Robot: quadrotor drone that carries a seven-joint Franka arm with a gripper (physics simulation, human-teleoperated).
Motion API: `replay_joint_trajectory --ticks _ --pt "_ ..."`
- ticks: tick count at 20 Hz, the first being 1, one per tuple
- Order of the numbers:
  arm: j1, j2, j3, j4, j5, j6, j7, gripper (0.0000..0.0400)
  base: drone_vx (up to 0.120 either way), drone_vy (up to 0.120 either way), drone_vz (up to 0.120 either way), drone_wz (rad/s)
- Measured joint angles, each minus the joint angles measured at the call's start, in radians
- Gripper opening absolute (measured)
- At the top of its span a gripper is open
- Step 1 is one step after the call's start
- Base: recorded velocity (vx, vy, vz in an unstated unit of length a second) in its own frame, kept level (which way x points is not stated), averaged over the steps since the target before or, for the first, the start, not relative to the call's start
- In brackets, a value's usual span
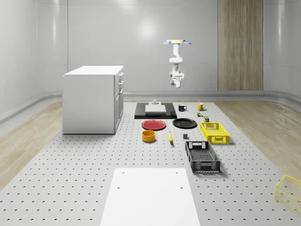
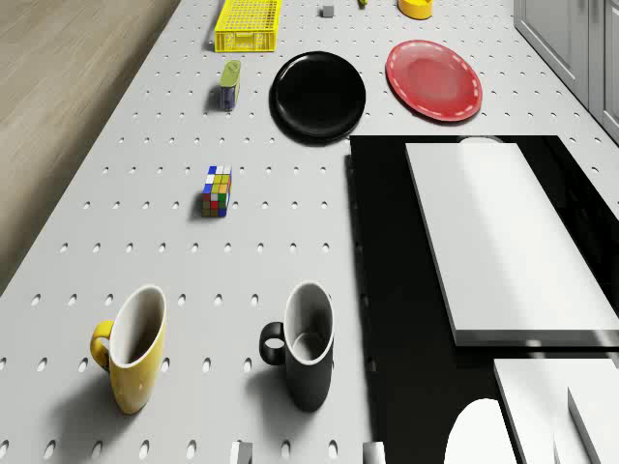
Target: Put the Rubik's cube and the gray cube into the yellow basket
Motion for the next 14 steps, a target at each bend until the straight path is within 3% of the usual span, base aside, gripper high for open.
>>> replay_joint_trajectory --ticks 2,6,14 --pt "-0.001 0.003 0.001 0.042 0.0 -0.037 -0.001 0.04 0.0 0.0 0.0 0.0" --pt "-0.003 0.025 0.001 0.128 0.001 -0.098 -0.002 0.04 0.0 0.11 0.0 0.0" --pt "-0.005 0.073 0.003 0.258 0.002 -0.174 -0.002 0.04 0.12 0.12 0.0 0.0"
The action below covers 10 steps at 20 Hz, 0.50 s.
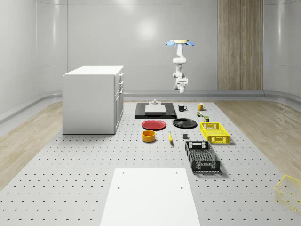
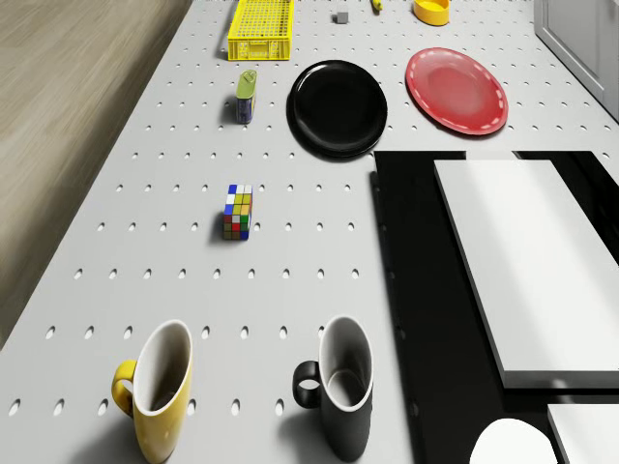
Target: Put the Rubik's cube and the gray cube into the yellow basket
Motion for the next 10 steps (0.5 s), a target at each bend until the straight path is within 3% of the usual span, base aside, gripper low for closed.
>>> replay_joint_trajectory --ticks 10 --pt "-0.002 0.012 0.001 0.037 0.001 -0.017 -0.001 0.04 0.12 0.12 0.0 0.0"
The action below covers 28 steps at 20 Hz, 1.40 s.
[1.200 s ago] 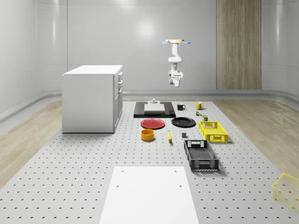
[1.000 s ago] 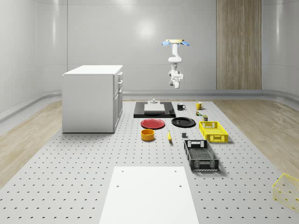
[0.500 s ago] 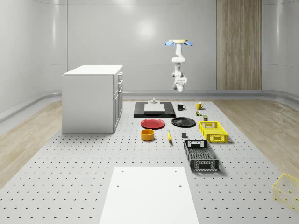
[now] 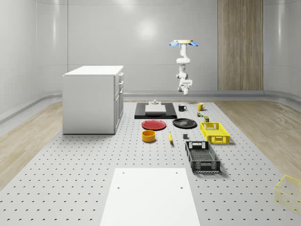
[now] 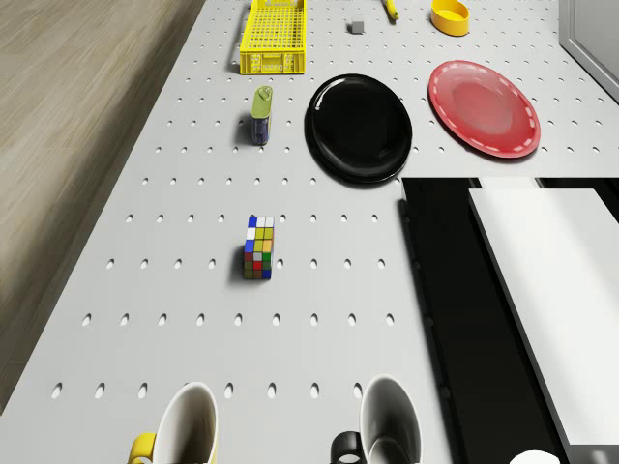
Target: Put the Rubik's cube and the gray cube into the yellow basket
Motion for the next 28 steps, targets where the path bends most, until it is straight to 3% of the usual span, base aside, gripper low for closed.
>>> replay_joint_trajectory --ticks 16,28 --pt "-0.002 -0.006 0.002 -0.003 -0.001 0.009 -0.001 0.04 0.12 0.12 0.0 0.0" --pt "-0.006 -0.013 0.013 -0.01 -0.016 0.018 0.001 0.04 0.12 0.003 0.0 0.0"
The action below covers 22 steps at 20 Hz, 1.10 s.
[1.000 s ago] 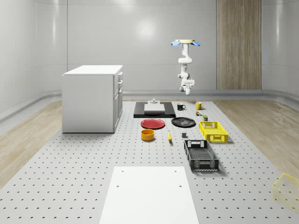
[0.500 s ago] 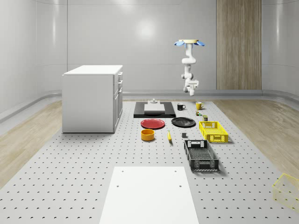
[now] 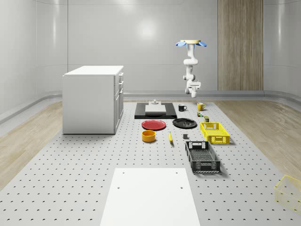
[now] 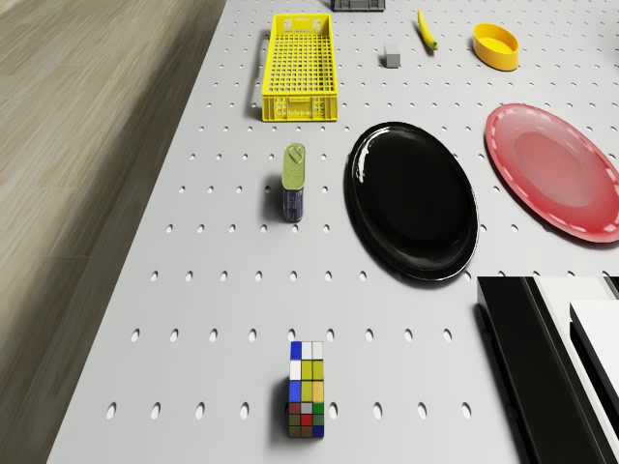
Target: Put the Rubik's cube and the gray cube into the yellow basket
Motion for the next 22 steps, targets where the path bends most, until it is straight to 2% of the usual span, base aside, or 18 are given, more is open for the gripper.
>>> replay_joint_trajectory --ticks 8,14,19,22 --pt "-0.011 -0.005 0.034 -0.006 -0.048 0.006 0.006 0.04 0.12 0.0 0.0 0.0" --pt "-0.035 -0.01 0.114 -0.019 -0.16 0.013 0.021 0.04 0.12 0.0 0.0 0.0" --pt "-0.086 -0.024 0.27 -0.07 -0.384 0.023 0.054 0.04 0.12 0.0 -0.12 0.0" --pt "-0.14 -0.044 0.425 -0.157 -0.616 0.035 0.095 0.04 0.12 0.0 -0.12 0.0"
